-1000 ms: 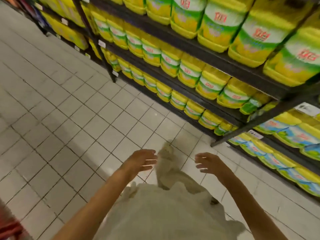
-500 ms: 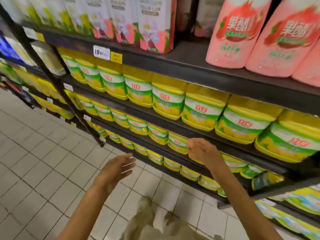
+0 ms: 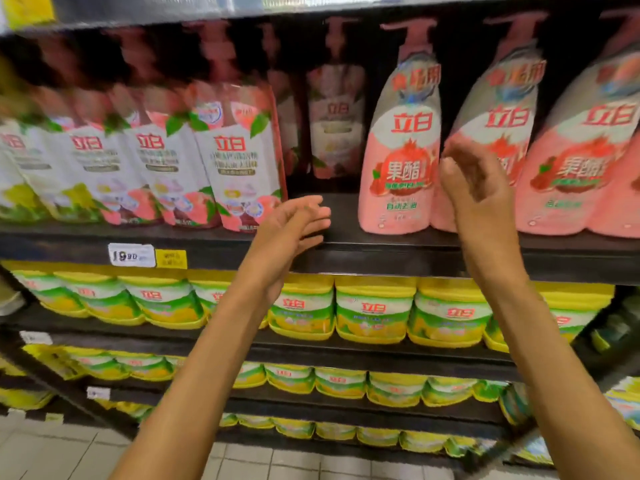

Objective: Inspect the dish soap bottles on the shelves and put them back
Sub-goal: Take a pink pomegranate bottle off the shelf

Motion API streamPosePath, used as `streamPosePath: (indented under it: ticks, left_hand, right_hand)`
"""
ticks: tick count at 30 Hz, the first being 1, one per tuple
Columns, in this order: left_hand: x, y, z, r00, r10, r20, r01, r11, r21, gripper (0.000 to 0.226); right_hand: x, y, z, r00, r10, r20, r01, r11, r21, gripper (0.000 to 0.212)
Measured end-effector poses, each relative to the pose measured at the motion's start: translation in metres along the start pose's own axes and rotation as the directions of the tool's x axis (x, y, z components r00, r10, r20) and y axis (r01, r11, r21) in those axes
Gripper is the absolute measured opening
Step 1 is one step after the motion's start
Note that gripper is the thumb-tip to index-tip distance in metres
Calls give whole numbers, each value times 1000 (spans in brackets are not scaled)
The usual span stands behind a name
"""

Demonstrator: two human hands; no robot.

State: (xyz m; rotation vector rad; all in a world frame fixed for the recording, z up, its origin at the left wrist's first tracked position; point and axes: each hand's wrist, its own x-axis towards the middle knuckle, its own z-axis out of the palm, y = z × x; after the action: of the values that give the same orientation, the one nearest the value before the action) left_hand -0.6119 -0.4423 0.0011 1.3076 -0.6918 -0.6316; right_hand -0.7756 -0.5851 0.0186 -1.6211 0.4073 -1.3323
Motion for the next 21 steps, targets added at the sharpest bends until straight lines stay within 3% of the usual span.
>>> streamPosePath:
  ticks: [2, 4, 9, 12, 16, 21]
  left_hand:
    - [18, 5, 11, 999, 39, 29, -40, 998, 43, 17]
    - [37, 9, 23, 996, 72, 59, -78, 990, 121, 33]
    - [75, 12, 52, 983, 68, 172, -107, 969, 224, 73]
    - [88, 9, 61, 970, 41, 239, -88, 977, 192, 80]
    - [101, -1, 69, 959, 51, 280, -105, 978, 180, 58]
    - [104, -14, 71, 953, 57, 297, -119, 974, 193, 63]
  right_hand:
    - [23, -5, 4, 999, -45, -27, 43, 998, -53, 40]
    - [43, -9, 10, 996, -80, -29, 77, 991, -113, 52]
    - [84, -7, 25, 1000, 2, 23, 3, 974, -225, 69]
    - [98, -1, 37, 999, 40, -23, -44, 974, -223, 55]
    - [104, 7, 49, 995, 24, -95, -46, 970, -237, 24]
    - [100, 12, 53, 991, 9, -134, -47, 957, -286, 26]
